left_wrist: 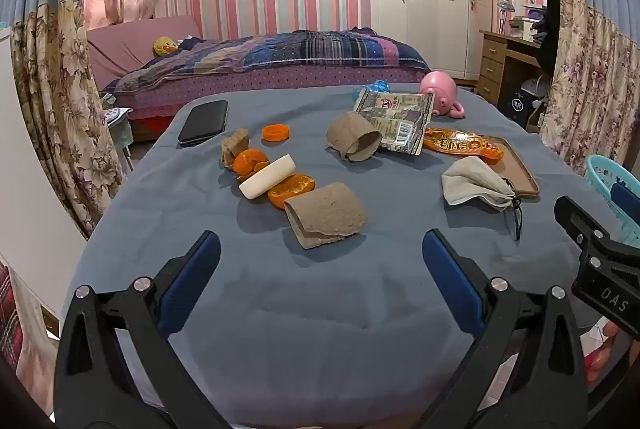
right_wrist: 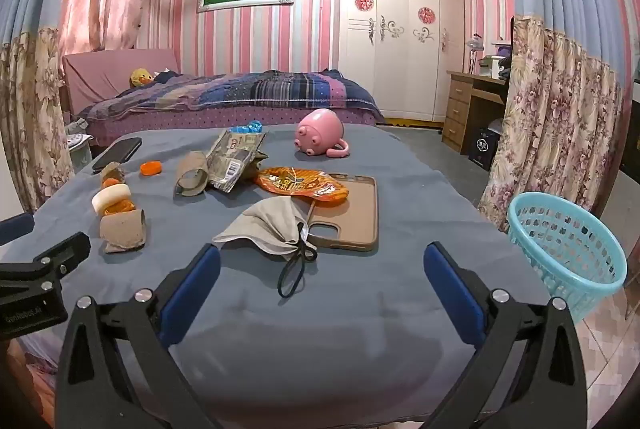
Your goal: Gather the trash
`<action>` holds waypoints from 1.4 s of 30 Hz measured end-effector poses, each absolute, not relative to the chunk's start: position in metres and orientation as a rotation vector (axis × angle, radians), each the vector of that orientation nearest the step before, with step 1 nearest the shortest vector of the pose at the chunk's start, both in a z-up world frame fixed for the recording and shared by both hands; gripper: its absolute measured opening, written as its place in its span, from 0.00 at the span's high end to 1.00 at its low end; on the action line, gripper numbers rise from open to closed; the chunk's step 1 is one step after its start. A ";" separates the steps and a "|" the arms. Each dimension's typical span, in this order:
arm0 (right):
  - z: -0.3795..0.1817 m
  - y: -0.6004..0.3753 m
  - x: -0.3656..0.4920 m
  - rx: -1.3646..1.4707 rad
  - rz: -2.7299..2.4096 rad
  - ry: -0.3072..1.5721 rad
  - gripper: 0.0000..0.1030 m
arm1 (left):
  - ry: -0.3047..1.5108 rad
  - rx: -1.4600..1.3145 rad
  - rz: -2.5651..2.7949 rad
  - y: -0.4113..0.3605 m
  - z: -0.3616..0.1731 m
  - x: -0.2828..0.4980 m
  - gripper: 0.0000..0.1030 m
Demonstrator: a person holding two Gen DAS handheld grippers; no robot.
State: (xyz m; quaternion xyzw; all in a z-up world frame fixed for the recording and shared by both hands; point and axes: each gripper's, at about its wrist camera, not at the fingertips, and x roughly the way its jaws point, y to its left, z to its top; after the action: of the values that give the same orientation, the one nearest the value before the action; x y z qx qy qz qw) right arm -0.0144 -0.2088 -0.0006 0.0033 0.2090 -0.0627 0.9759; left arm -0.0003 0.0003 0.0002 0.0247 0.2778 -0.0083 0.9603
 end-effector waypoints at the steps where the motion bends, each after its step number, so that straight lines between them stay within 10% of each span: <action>1: -0.001 -0.208 -0.015 -0.002 -0.131 0.419 0.04 | 0.564 0.052 -0.017 0.000 0.000 0.000 0.05; 42: 0.003 -0.210 -0.018 -0.031 -0.149 0.417 0.04 | 0.549 0.026 -0.017 0.003 0.007 0.000 0.05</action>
State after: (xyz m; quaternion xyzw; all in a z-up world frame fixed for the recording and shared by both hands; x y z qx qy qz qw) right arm -0.0181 -0.2099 0.0031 -0.0154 0.2066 -0.0740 0.9755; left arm 0.0004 0.0026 0.0068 0.0130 0.2709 -0.0082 0.9625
